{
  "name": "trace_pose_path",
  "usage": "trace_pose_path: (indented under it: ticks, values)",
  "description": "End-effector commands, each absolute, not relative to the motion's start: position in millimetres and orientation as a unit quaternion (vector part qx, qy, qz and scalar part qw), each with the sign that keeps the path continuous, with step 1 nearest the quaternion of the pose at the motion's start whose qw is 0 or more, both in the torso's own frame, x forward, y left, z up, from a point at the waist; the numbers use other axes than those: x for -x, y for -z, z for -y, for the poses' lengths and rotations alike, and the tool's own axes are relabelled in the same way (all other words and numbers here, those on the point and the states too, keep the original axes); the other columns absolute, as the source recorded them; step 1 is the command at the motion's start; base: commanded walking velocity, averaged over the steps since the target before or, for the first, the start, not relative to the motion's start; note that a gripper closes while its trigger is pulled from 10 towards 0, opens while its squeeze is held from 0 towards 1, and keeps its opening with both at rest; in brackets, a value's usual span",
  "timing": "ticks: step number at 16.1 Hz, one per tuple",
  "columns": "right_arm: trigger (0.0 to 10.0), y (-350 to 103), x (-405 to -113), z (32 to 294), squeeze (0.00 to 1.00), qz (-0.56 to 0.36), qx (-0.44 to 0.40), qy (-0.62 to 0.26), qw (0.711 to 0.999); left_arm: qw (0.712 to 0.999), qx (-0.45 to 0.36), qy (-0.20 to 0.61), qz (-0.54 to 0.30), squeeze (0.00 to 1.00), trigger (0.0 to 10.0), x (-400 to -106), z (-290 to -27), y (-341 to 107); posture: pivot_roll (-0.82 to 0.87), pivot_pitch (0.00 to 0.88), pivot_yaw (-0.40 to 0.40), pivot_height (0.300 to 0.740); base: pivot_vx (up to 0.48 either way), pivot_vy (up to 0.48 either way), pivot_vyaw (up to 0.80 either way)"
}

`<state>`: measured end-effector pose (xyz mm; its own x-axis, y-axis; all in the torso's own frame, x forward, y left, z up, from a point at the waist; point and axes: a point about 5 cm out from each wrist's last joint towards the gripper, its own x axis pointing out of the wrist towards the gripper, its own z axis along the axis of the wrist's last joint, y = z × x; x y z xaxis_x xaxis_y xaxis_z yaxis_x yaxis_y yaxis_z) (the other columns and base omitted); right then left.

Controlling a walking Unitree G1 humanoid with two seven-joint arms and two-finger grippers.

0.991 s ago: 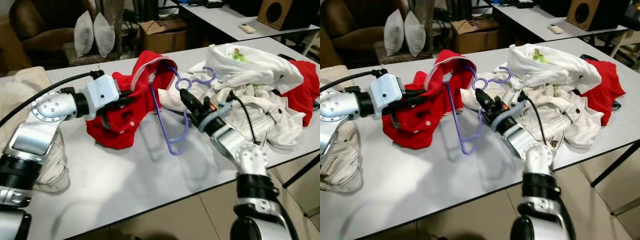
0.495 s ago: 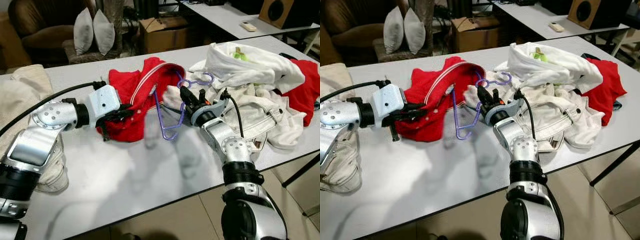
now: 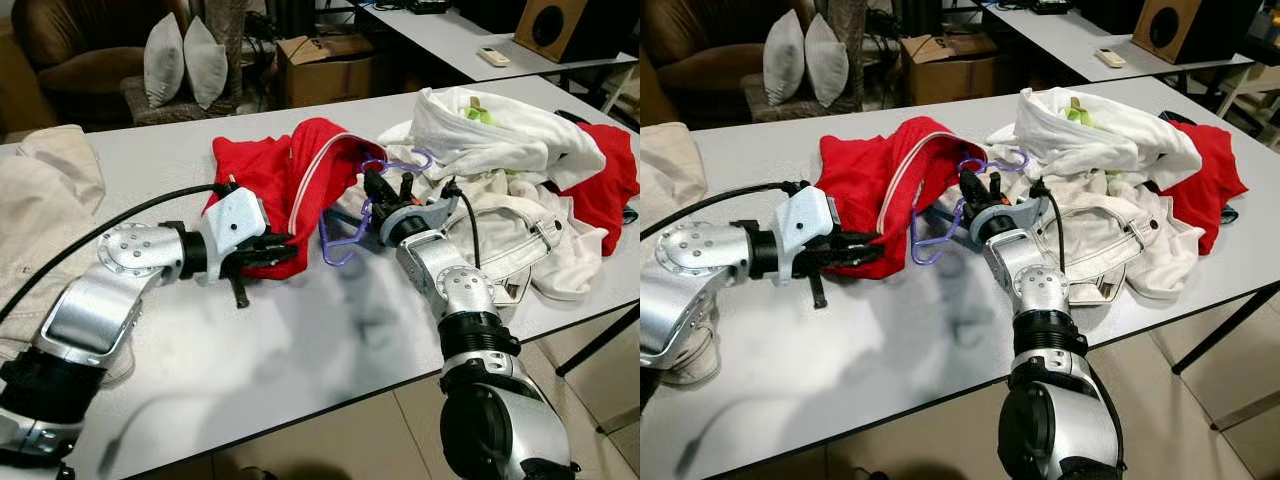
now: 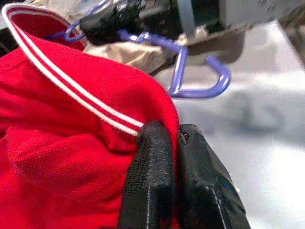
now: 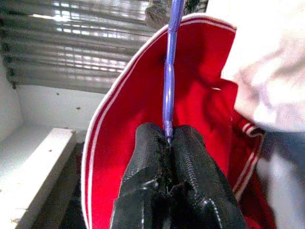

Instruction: Hang hanger

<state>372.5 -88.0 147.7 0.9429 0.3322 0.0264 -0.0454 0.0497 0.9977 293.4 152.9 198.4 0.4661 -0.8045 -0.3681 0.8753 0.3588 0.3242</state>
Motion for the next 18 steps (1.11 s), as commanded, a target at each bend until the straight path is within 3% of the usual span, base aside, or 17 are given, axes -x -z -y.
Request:
trace_pose_path:
  ticks: [1,6,9,11,12,14,16,18]
  values:
    - [10.0,-184,-375,45,0.0,-0.075,-0.729,-0.186,0.654,0.808,-0.224,0.54,-0.072,0.0,0.0,-287,-145,-198,-0.13,0.0,-0.02,0.74,0.0,0.0,0.0]
    - [10.0,-189,-377,42,0.0,-0.066,-0.731,-0.197,0.65,0.802,-0.139,0.578,-0.055,0.0,0.0,-281,-131,-202,-0.12,0.0,-0.033,0.74,0.0,0.0,0.0]
    - [10.0,-186,-383,39,0.0,-0.063,-0.714,-0.17,0.676,0.79,0.009,0.613,-0.004,0.0,0.0,-282,-100,-220,-0.1,0.0,-0.048,0.74,0.0,0.0,0.0]
    - [10.0,-192,-387,40,0.0,-0.054,-0.731,-0.167,0.659,0.769,0.065,0.636,-0.008,0.0,0.0,-282,-84,-224,-0.1,0.0,-0.05,0.74,0.0,0.0,0.0]
    - [10.0,-195,-386,33,0.0,-0.066,-0.708,-0.186,0.678,0.78,0.077,0.621,0.001,0.0,0.0,-287,-81,-228,-0.1,0.0,-0.05,0.74,0.0,0.0,0.0]
    - [10.0,-192,-378,13,0.0,-0.105,-0.598,-0.245,0.755,0.811,0.047,0.582,0.023,0.0,0.0,-299,-84,-235,-0.1,0.0,-0.048,0.74,0.0,0.0,0.0]
    - [10.0,-186,-371,5,0.0,-0.129,-0.538,-0.274,0.787,0.832,0.011,0.554,0.035,0.0,0.0,-306,-90,-242,-0.1,0.0,-0.048,0.74,0.0,0.0,0.0]
    - [10.0,-179,-358,11,0.0,-0.158,-0.496,-0.297,0.8,0.879,-0.044,0.47,0.067,0.0,2.4,-324,-109,-262,-0.11,0.0,-0.044,0.74,0.0,0.0,0.0]
